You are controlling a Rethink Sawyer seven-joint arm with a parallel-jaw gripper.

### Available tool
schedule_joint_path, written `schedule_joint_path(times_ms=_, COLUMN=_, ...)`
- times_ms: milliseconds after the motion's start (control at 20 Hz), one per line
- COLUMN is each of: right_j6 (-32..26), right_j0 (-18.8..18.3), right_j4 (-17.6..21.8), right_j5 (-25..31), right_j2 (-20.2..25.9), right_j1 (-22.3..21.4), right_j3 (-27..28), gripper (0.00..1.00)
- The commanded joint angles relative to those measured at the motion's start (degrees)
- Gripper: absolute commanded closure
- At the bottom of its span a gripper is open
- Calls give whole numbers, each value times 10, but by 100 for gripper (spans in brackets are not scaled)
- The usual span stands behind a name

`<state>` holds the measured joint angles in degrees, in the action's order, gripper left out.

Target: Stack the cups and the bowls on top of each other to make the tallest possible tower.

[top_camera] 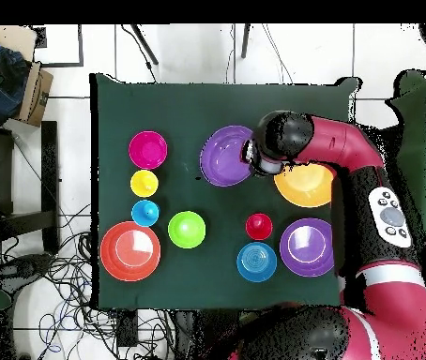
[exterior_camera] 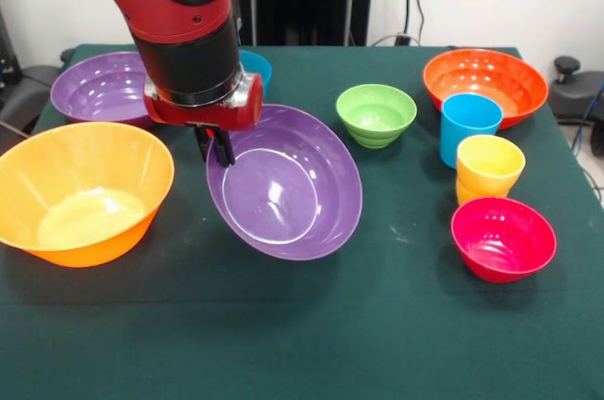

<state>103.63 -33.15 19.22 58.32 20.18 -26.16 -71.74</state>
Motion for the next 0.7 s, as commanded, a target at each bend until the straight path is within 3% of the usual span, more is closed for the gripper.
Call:
schedule_joint_path(times_ms=50, right_j6=-127, right_j0=-5, right_j4=14, right_j5=42, right_j2=46, right_j1=-5, right_j3=14, gripper=100)
schedule_joint_path(times_ms=700, right_j6=-124, right_j0=-19, right_j4=12, right_j5=48, right_j2=60, right_j1=-5, right_j3=13, gripper=100)
